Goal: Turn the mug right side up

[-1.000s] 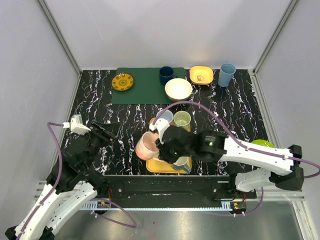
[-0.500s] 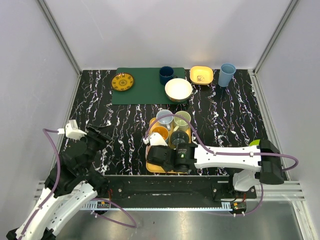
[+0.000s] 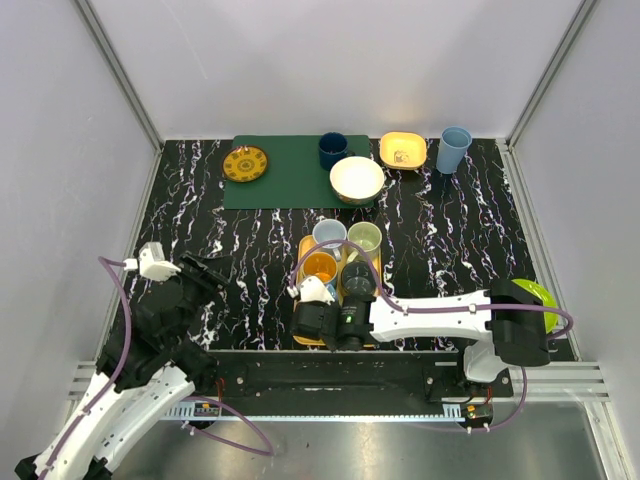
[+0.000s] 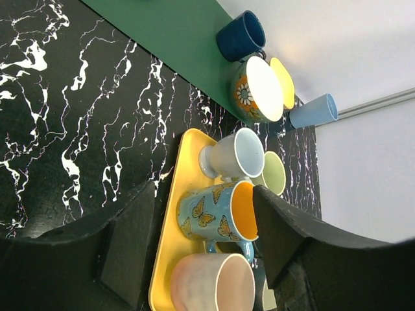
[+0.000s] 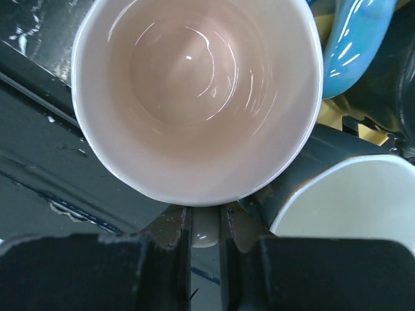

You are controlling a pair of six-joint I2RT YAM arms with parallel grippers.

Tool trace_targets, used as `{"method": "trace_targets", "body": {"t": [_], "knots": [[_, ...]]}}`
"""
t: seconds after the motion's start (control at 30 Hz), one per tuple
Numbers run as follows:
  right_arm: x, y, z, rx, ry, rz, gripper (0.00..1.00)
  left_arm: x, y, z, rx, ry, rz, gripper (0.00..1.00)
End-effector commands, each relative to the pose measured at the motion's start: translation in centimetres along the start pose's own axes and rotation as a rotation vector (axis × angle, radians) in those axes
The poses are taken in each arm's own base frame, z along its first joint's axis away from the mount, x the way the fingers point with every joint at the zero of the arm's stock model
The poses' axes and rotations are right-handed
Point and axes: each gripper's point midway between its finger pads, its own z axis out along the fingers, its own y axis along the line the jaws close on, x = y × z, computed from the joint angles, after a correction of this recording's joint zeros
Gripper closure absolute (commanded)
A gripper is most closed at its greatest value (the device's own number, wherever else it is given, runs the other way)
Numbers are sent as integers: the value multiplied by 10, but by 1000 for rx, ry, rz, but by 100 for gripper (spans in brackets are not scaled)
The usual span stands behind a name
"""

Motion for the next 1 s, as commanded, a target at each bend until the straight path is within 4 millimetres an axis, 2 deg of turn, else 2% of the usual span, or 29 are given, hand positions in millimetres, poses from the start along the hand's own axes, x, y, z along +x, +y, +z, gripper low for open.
{"method": "trace_targets", "body": {"t": [0.0,0.13,0.2,0.33,0.37,0.4,0.47,0.5,0.57,0.6,0.63,0.73,0.77,0.83,0.87,0.93,0.97], "knots": [[-7,15,6,-39,-40,50,100,0,-5,2,28,-6,-18,36],[3,18,17,-35,-2,41,100,4,-4,3,28,4,-11,36],[2,19,16,-41,-5,45,99,5,-3,3,28,6,-10,36],[-10,20,2,-64,-44,62,64,5,-1,3,22,8,-6,35],[-14,19,-3,-59,-58,64,51,5,-1,3,21,7,-3,35],[-24,22,-15,-78,-91,72,46,5,-1,3,21,7,-1,34],[-31,18,-31,-67,-120,64,34,4,0,3,16,3,12,34],[-44,23,-48,-96,-159,71,31,3,0,3,11,3,16,34],[-52,18,-66,-96,-182,73,19,2,1,4,3,1,28,33],[-64,18,-85,-125,-226,95,17,1,0,4,-1,0,31,33],[-68,14,-96,-129,-241,100,14,1,0,4,-4,0,37,32],[-96,1,-141,-182,-372,153,11,0,-1,6,-17,3,63,28],[-108,-15,-161,-170,-454,187,11,-1,-1,7,-22,3,78,27],[-125,-39,-184,-131,-570,242,9,0,0,9,-48,18,101,21],[-134,-74,-200,-26,-665,300,9,2,0,11,-56,29,116,19],[-136,-110,-203,67,-707,372,8,6,0,16,-87,55,138,15],[-137,-148,-206,115,-729,480,8,9,1,18,-101,70,144,13]]}}
